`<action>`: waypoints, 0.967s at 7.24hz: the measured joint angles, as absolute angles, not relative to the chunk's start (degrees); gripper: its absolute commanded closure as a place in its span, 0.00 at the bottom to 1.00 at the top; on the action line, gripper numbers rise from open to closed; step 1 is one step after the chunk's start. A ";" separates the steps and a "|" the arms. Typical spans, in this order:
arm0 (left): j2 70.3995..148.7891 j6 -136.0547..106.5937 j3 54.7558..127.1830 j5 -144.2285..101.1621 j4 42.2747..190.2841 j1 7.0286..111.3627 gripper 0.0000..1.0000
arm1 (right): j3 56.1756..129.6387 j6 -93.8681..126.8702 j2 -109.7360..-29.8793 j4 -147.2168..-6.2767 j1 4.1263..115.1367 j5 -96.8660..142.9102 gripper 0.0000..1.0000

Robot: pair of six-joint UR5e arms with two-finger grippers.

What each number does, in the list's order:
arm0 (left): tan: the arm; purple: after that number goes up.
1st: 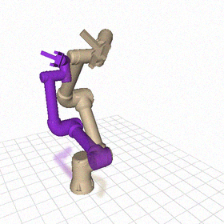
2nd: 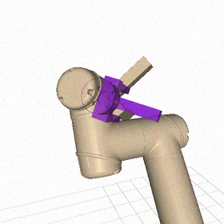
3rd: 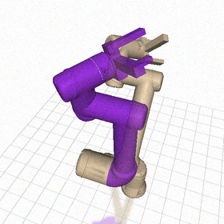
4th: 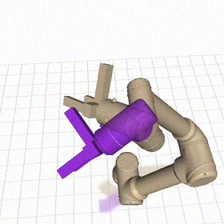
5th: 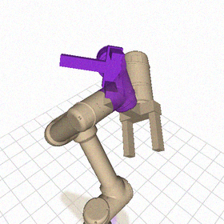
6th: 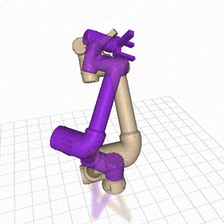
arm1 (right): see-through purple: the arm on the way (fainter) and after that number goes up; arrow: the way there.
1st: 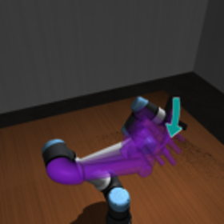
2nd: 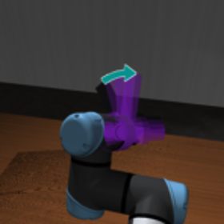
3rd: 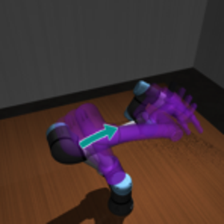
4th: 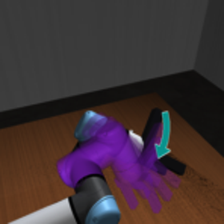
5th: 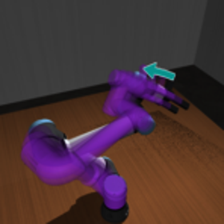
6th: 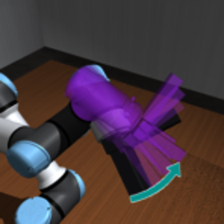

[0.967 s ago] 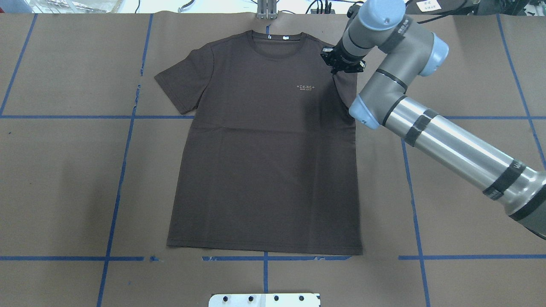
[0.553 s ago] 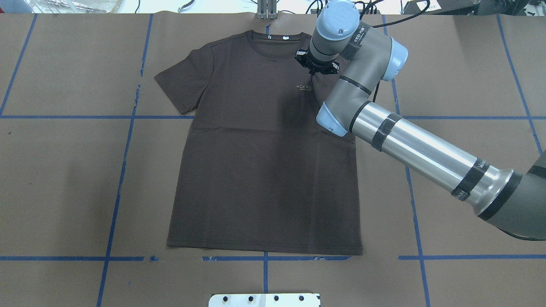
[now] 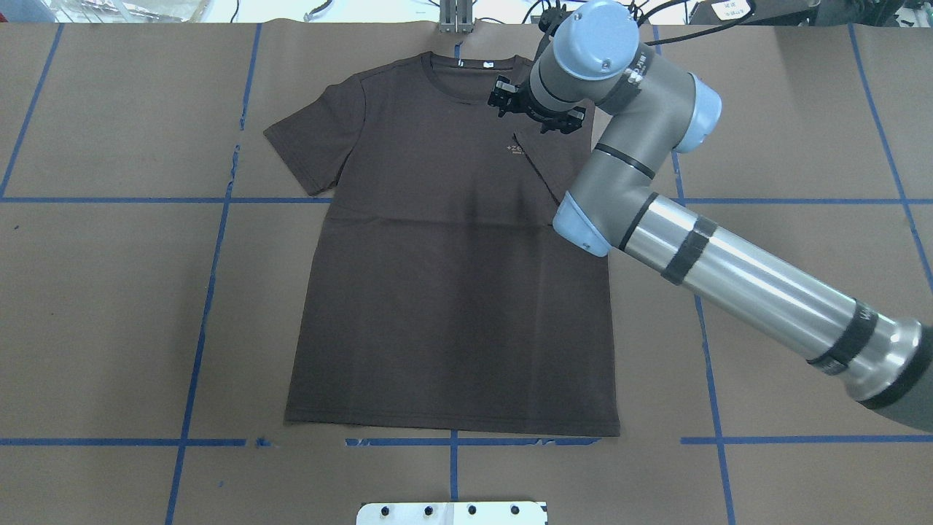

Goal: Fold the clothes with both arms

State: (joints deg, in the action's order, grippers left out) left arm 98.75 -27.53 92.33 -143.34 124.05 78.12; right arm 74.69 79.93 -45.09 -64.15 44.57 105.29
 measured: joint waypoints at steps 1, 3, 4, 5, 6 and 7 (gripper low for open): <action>103.61 -35.60 90.13 -142.20 124.66 73.15 0.04 | 80.82 79.91 -49.28 -64.61 45.36 107.40 0.00; 113.44 -48.49 83.63 -133.57 125.14 63.84 0.04 | 88.66 79.11 -56.91 -64.38 48.95 113.09 0.00; 117.48 -52.05 79.66 -128.23 125.37 60.40 0.06 | 91.68 78.60 -60.30 -64.19 50.64 115.51 0.00; 120.78 -53.71 74.76 -123.28 126.30 58.38 0.07 | 94.57 78.26 -63.04 -64.14 52.21 117.82 0.00; 123.90 -54.34 68.81 -119.06 128.23 57.47 0.11 | 96.90 77.82 -65.44 -64.10 53.43 119.55 0.00; 126.80 -54.58 63.29 -115.70 129.91 56.94 0.15 | 98.39 76.85 -67.43 -64.06 54.17 120.25 0.00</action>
State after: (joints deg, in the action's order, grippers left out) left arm 126.80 -54.58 63.29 -115.70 129.91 56.94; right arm 98.39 76.85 -67.43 -64.06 54.17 120.25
